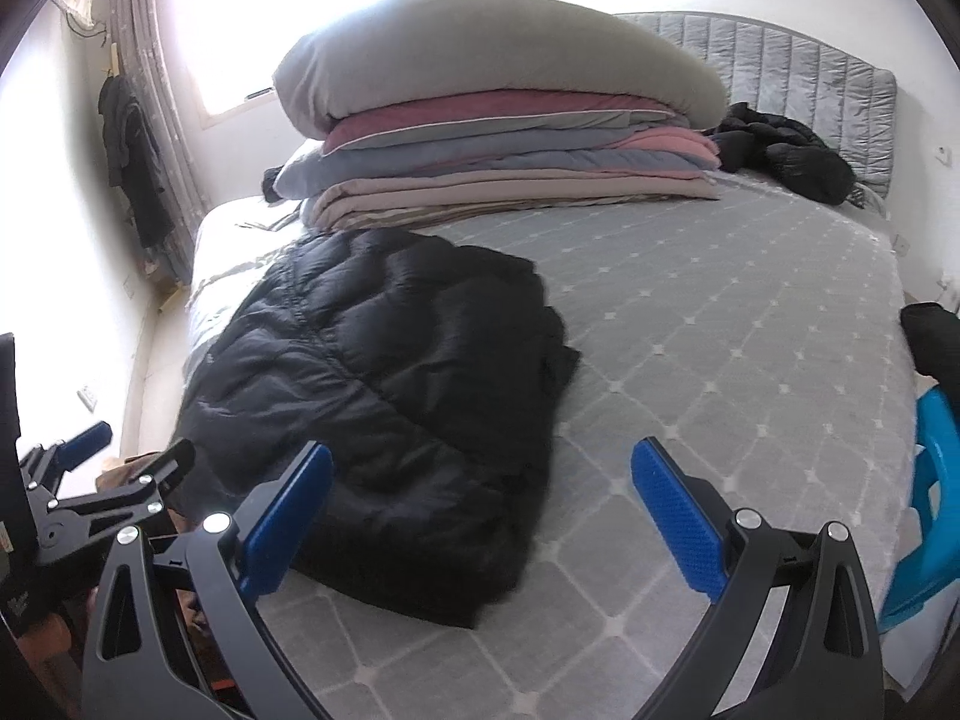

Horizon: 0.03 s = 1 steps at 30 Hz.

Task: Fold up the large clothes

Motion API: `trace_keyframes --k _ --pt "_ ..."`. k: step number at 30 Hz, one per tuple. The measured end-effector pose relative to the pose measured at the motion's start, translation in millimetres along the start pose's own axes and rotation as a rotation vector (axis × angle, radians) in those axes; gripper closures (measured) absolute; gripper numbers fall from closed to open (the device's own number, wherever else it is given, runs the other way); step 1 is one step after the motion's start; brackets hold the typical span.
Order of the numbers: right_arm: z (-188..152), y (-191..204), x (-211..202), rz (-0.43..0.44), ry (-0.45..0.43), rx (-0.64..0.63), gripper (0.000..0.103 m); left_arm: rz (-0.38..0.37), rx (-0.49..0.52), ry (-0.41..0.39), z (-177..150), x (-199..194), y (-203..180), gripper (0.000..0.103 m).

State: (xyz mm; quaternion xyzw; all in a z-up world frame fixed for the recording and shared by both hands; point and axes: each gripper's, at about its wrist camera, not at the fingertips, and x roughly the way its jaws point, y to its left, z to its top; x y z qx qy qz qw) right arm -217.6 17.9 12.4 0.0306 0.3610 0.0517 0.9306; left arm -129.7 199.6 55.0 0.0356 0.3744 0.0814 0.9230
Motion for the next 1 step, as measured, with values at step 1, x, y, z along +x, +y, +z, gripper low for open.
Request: trace_keyframes --k 1 --pt "-1.9 -5.0 -3.0 -0.009 -0.002 0.004 0.007 -0.001 0.005 -0.008 0.1 -2.1 -2.2 0.008"
